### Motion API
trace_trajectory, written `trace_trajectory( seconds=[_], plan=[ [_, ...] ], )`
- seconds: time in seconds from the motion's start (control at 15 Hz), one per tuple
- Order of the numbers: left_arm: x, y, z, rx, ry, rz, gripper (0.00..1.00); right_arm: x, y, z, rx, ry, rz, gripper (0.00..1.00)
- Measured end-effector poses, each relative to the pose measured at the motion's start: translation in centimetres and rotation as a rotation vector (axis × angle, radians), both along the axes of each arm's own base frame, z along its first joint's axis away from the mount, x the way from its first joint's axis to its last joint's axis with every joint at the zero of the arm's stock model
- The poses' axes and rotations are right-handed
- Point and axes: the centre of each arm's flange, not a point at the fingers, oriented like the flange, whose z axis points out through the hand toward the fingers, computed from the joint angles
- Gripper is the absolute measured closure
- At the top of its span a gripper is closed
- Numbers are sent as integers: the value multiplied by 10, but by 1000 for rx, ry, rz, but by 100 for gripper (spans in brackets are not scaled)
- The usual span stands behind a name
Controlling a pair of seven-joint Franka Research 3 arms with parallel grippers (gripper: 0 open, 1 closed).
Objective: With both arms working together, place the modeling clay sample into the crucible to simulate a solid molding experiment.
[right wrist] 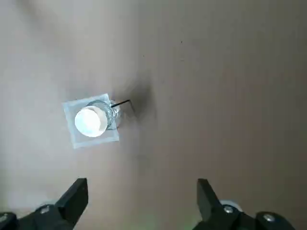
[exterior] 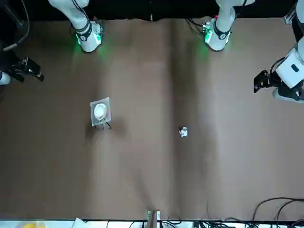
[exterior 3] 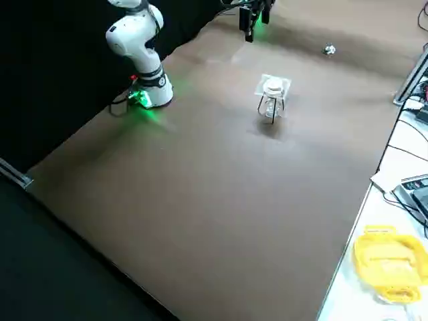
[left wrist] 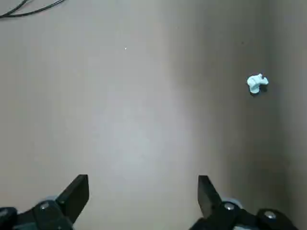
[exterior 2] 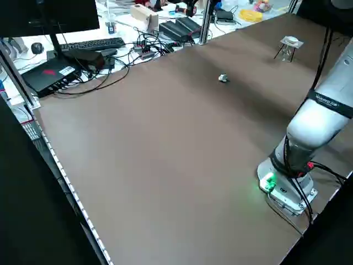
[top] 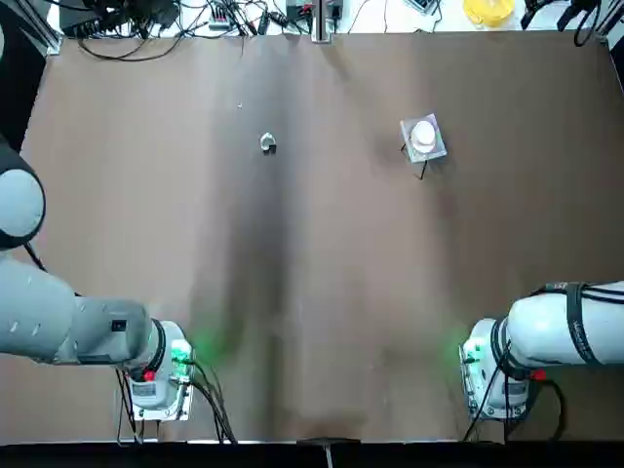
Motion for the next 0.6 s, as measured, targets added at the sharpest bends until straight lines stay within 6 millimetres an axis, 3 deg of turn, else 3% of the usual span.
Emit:
trace_trajectory(
  seconds=[0.4,0.6],
  plan=[
    [-4,0,-5,47,46,-9,0,0,0,0,0,0,0,0],
    [5,-32,-38,49,99,76,0,0,0,0,0,-1,0,0]
  ],
)
